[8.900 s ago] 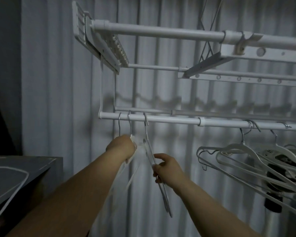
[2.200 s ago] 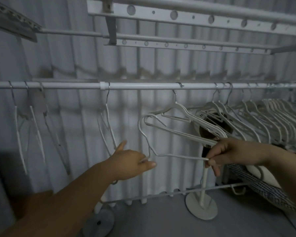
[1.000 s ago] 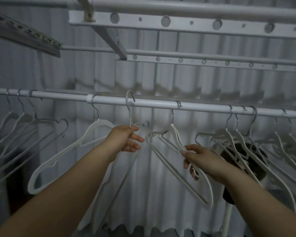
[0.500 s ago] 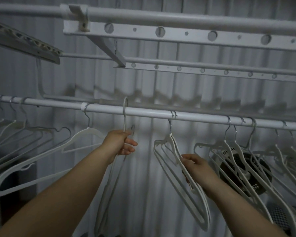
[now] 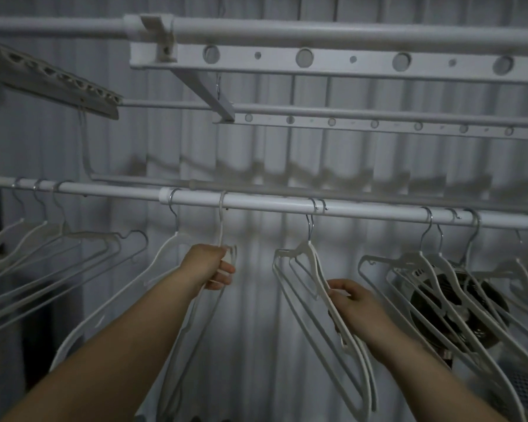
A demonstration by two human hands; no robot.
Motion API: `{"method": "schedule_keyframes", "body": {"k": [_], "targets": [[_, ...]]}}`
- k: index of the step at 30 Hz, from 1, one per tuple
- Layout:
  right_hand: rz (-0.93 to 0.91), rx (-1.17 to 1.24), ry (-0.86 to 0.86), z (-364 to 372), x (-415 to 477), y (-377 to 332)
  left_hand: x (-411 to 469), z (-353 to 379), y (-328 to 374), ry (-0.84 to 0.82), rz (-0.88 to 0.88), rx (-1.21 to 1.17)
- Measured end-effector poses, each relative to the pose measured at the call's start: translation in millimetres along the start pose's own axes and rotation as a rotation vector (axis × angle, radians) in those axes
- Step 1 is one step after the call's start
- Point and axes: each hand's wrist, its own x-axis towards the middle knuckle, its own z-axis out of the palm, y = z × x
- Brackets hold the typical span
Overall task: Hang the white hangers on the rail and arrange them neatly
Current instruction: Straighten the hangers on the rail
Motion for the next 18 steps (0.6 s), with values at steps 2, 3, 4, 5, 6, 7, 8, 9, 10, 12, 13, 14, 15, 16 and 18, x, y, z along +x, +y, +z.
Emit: {"method": "schedule_keyframes", "body": {"k": [2,3,4,5,6,7,8,9,10,12,13,14,15,16,18], "targets": [[-0.005,-0.009,0.008,2,0,-1,5,-5,-2,0.157,0.1,0.197],[-0.005,-0.017,0.016,3,0,0,6,-7,-2,0.263,0.157,0.358],[-0.005,-0.02,0.024,3,2,0,2,-6,0,0.347,0.209,0.465],[-0.006,-0.016,0.029,4,3,2,-4,-2,4,0.377,0.274,0.485],[-0.008,-0.007,0.034,4,4,3,-12,4,9,0.359,0.331,0.453],[-0.012,0.001,0.039,5,5,4,-19,12,13,0.275,0.366,0.406],[-0.018,0.003,0.045,5,5,4,-27,24,16,0.168,0.392,0.374],[-0.027,0.001,0.049,4,6,5,-38,37,18,0.039,0.378,0.347],[-0.038,0.0,0.052,3,6,5,-48,50,19,-0.088,0.335,0.344],[-0.058,-0.01,0.054,1,6,7,-61,74,15,-0.26,0.259,0.421],[-0.068,-0.026,0.057,-1,6,7,-65,84,12,-0.309,0.232,0.447],[-0.077,-0.041,0.06,-4,6,8,-65,92,8,-0.34,0.209,0.453],[-0.084,-0.048,0.063,-7,6,9,-65,99,5,-0.362,0.184,0.431],[-0.085,-0.05,0.066,-10,6,9,-64,104,3,-0.372,0.151,0.391],[-0.084,-0.063,0.067,-14,9,11,-62,111,1,-0.372,0.099,0.301]]}}
